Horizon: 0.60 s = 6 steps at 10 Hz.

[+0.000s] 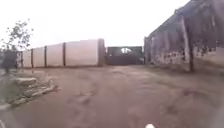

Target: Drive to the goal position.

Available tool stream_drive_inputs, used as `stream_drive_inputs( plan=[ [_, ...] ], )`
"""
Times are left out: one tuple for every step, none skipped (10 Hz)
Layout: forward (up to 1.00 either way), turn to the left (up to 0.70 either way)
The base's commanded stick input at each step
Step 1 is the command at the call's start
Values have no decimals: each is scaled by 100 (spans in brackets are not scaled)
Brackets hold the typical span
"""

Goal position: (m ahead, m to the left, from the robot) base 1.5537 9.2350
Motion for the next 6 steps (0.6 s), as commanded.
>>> stream_drive_inputs(
  plan=[
    [70,0],
    [70,0],
    [70,0],
    [70,0],
    [70,0],
    [70,0]
  ],
)
